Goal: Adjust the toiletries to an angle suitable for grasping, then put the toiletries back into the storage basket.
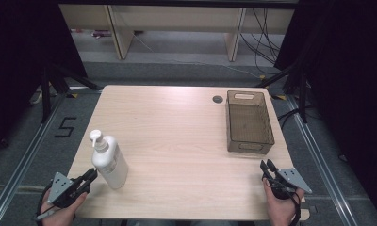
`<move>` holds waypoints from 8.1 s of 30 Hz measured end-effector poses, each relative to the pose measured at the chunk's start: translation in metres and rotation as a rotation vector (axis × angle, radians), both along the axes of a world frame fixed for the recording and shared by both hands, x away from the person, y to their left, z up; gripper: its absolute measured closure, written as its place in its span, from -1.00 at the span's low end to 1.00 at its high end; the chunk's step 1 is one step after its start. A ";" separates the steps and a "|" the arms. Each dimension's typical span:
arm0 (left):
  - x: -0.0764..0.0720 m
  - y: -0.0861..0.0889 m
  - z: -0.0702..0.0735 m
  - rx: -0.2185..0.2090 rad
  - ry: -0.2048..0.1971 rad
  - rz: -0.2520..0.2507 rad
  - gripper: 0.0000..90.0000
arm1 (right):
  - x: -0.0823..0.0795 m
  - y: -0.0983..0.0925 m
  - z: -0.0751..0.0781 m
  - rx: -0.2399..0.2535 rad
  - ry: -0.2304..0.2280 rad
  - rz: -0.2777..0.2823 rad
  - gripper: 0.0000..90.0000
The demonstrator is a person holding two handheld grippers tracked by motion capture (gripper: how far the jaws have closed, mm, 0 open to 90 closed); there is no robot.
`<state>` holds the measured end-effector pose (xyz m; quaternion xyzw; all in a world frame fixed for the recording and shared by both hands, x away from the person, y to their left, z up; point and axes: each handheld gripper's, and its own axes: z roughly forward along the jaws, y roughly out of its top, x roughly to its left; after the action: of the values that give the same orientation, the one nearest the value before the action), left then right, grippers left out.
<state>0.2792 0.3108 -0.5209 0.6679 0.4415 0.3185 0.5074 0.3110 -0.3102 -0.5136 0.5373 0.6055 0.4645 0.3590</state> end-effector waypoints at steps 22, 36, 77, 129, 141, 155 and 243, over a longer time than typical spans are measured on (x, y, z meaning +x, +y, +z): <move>0.004 -0.062 0.020 0.033 0.020 -0.243 1.00 | -0.001 0.002 0.002 -0.069 0.035 -0.006 0.68; 0.034 -0.112 0.033 0.066 -0.007 -0.273 1.00 | 0.000 0.003 0.001 -0.035 0.029 0.021 0.67; 0.029 -0.028 -0.001 -0.064 -0.093 -0.104 -0.43 | 0.009 0.170 0.075 -0.040 -0.134 0.443 -0.09; 0.027 -0.029 -0.004 -0.051 -0.089 -0.086 -0.52 | 0.042 0.362 0.133 -0.026 -0.198 0.603 -0.06; 0.027 -0.029 -0.004 -0.050 -0.090 -0.088 -0.52 | 0.046 0.378 0.127 -0.007 -0.147 0.588 0.05; 0.027 -0.030 -0.004 -0.046 -0.086 -0.091 -0.50 | 0.052 0.383 0.129 0.000 -0.130 0.554 0.33; 0.028 -0.029 -0.004 -0.060 -0.082 -0.070 -0.51 | 0.060 0.164 0.186 0.002 -0.219 0.185 0.41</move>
<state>0.3072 0.2821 -0.5250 0.6540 0.4060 0.3143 0.5556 0.3713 -0.1463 -0.3278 0.4257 0.6091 0.5522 0.3779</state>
